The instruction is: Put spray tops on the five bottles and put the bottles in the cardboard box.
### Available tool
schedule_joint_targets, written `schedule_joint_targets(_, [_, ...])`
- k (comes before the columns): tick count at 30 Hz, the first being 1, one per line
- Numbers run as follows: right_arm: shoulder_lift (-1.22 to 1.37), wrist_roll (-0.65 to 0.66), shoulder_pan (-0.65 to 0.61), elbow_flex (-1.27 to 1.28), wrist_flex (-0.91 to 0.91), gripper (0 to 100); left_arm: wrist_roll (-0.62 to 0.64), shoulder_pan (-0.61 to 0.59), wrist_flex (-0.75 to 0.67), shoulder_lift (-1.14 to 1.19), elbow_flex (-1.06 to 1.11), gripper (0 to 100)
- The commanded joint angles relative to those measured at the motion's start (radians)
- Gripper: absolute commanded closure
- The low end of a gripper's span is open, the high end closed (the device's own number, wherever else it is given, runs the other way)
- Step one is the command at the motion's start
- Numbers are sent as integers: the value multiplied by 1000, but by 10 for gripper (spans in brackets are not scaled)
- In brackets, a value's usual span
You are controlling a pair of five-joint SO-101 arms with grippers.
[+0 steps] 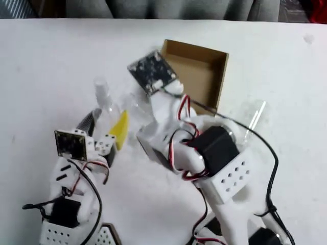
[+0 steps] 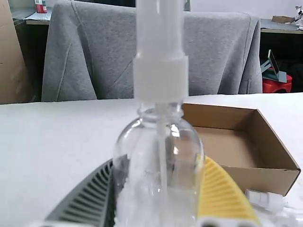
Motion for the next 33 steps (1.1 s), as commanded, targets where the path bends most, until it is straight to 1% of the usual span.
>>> schedule_joint_targets(1, [-90, -2, 8, 166, -85, 982, 2, -10, 28, -1, -94, 980])
schedule_joint_targets(3, [-122, -2, 7, 275, -160, 982, 3, -10, 57, 67, -157, 980])
schedule_joint_targets(7, [-176, 2, 8, 448, -328, 982, 5, -12, 71, 308, -330, 980])
schedule_joint_targets(10, [-211, 55, 12, 554, -435, 981, 5, -12, 66, 478, -445, 980])
schedule_joint_targets(15, [-285, 60, 10, 750, -647, 981, 17, -13, 57, 656, -542, 980])
schedule_joint_targets(17, [-328, 60, 7, 822, -713, 981, 100, -13, -9, 685, -522, 980])
schedule_joint_targets(20, [-407, 60, -27, 907, -786, 981, 256, -13, -164, 694, -442, 980])
schedule_joint_targets(22, [-461, 58, -62, 939, -806, 981, 316, -15, -244, 694, -402, 980])
schedule_joint_targets(25, [-510, -3, -116, 951, -809, 982, 324, -41, -267, 699, -388, 980])
schedule_joint_targets(28, [-509, -26, -156, 959, -825, 982, 324, -77, -275, 700, -388, 980])
schedule_joint_targets(31, [-492, -23, -180, 1016, -909, 982, 327, -87, -321, 700, -381, 980])
schedule_joint_targets(33, [-484, -23, -188, 1062, -989, 982, 330, -84, -325, 700, -381, 980])
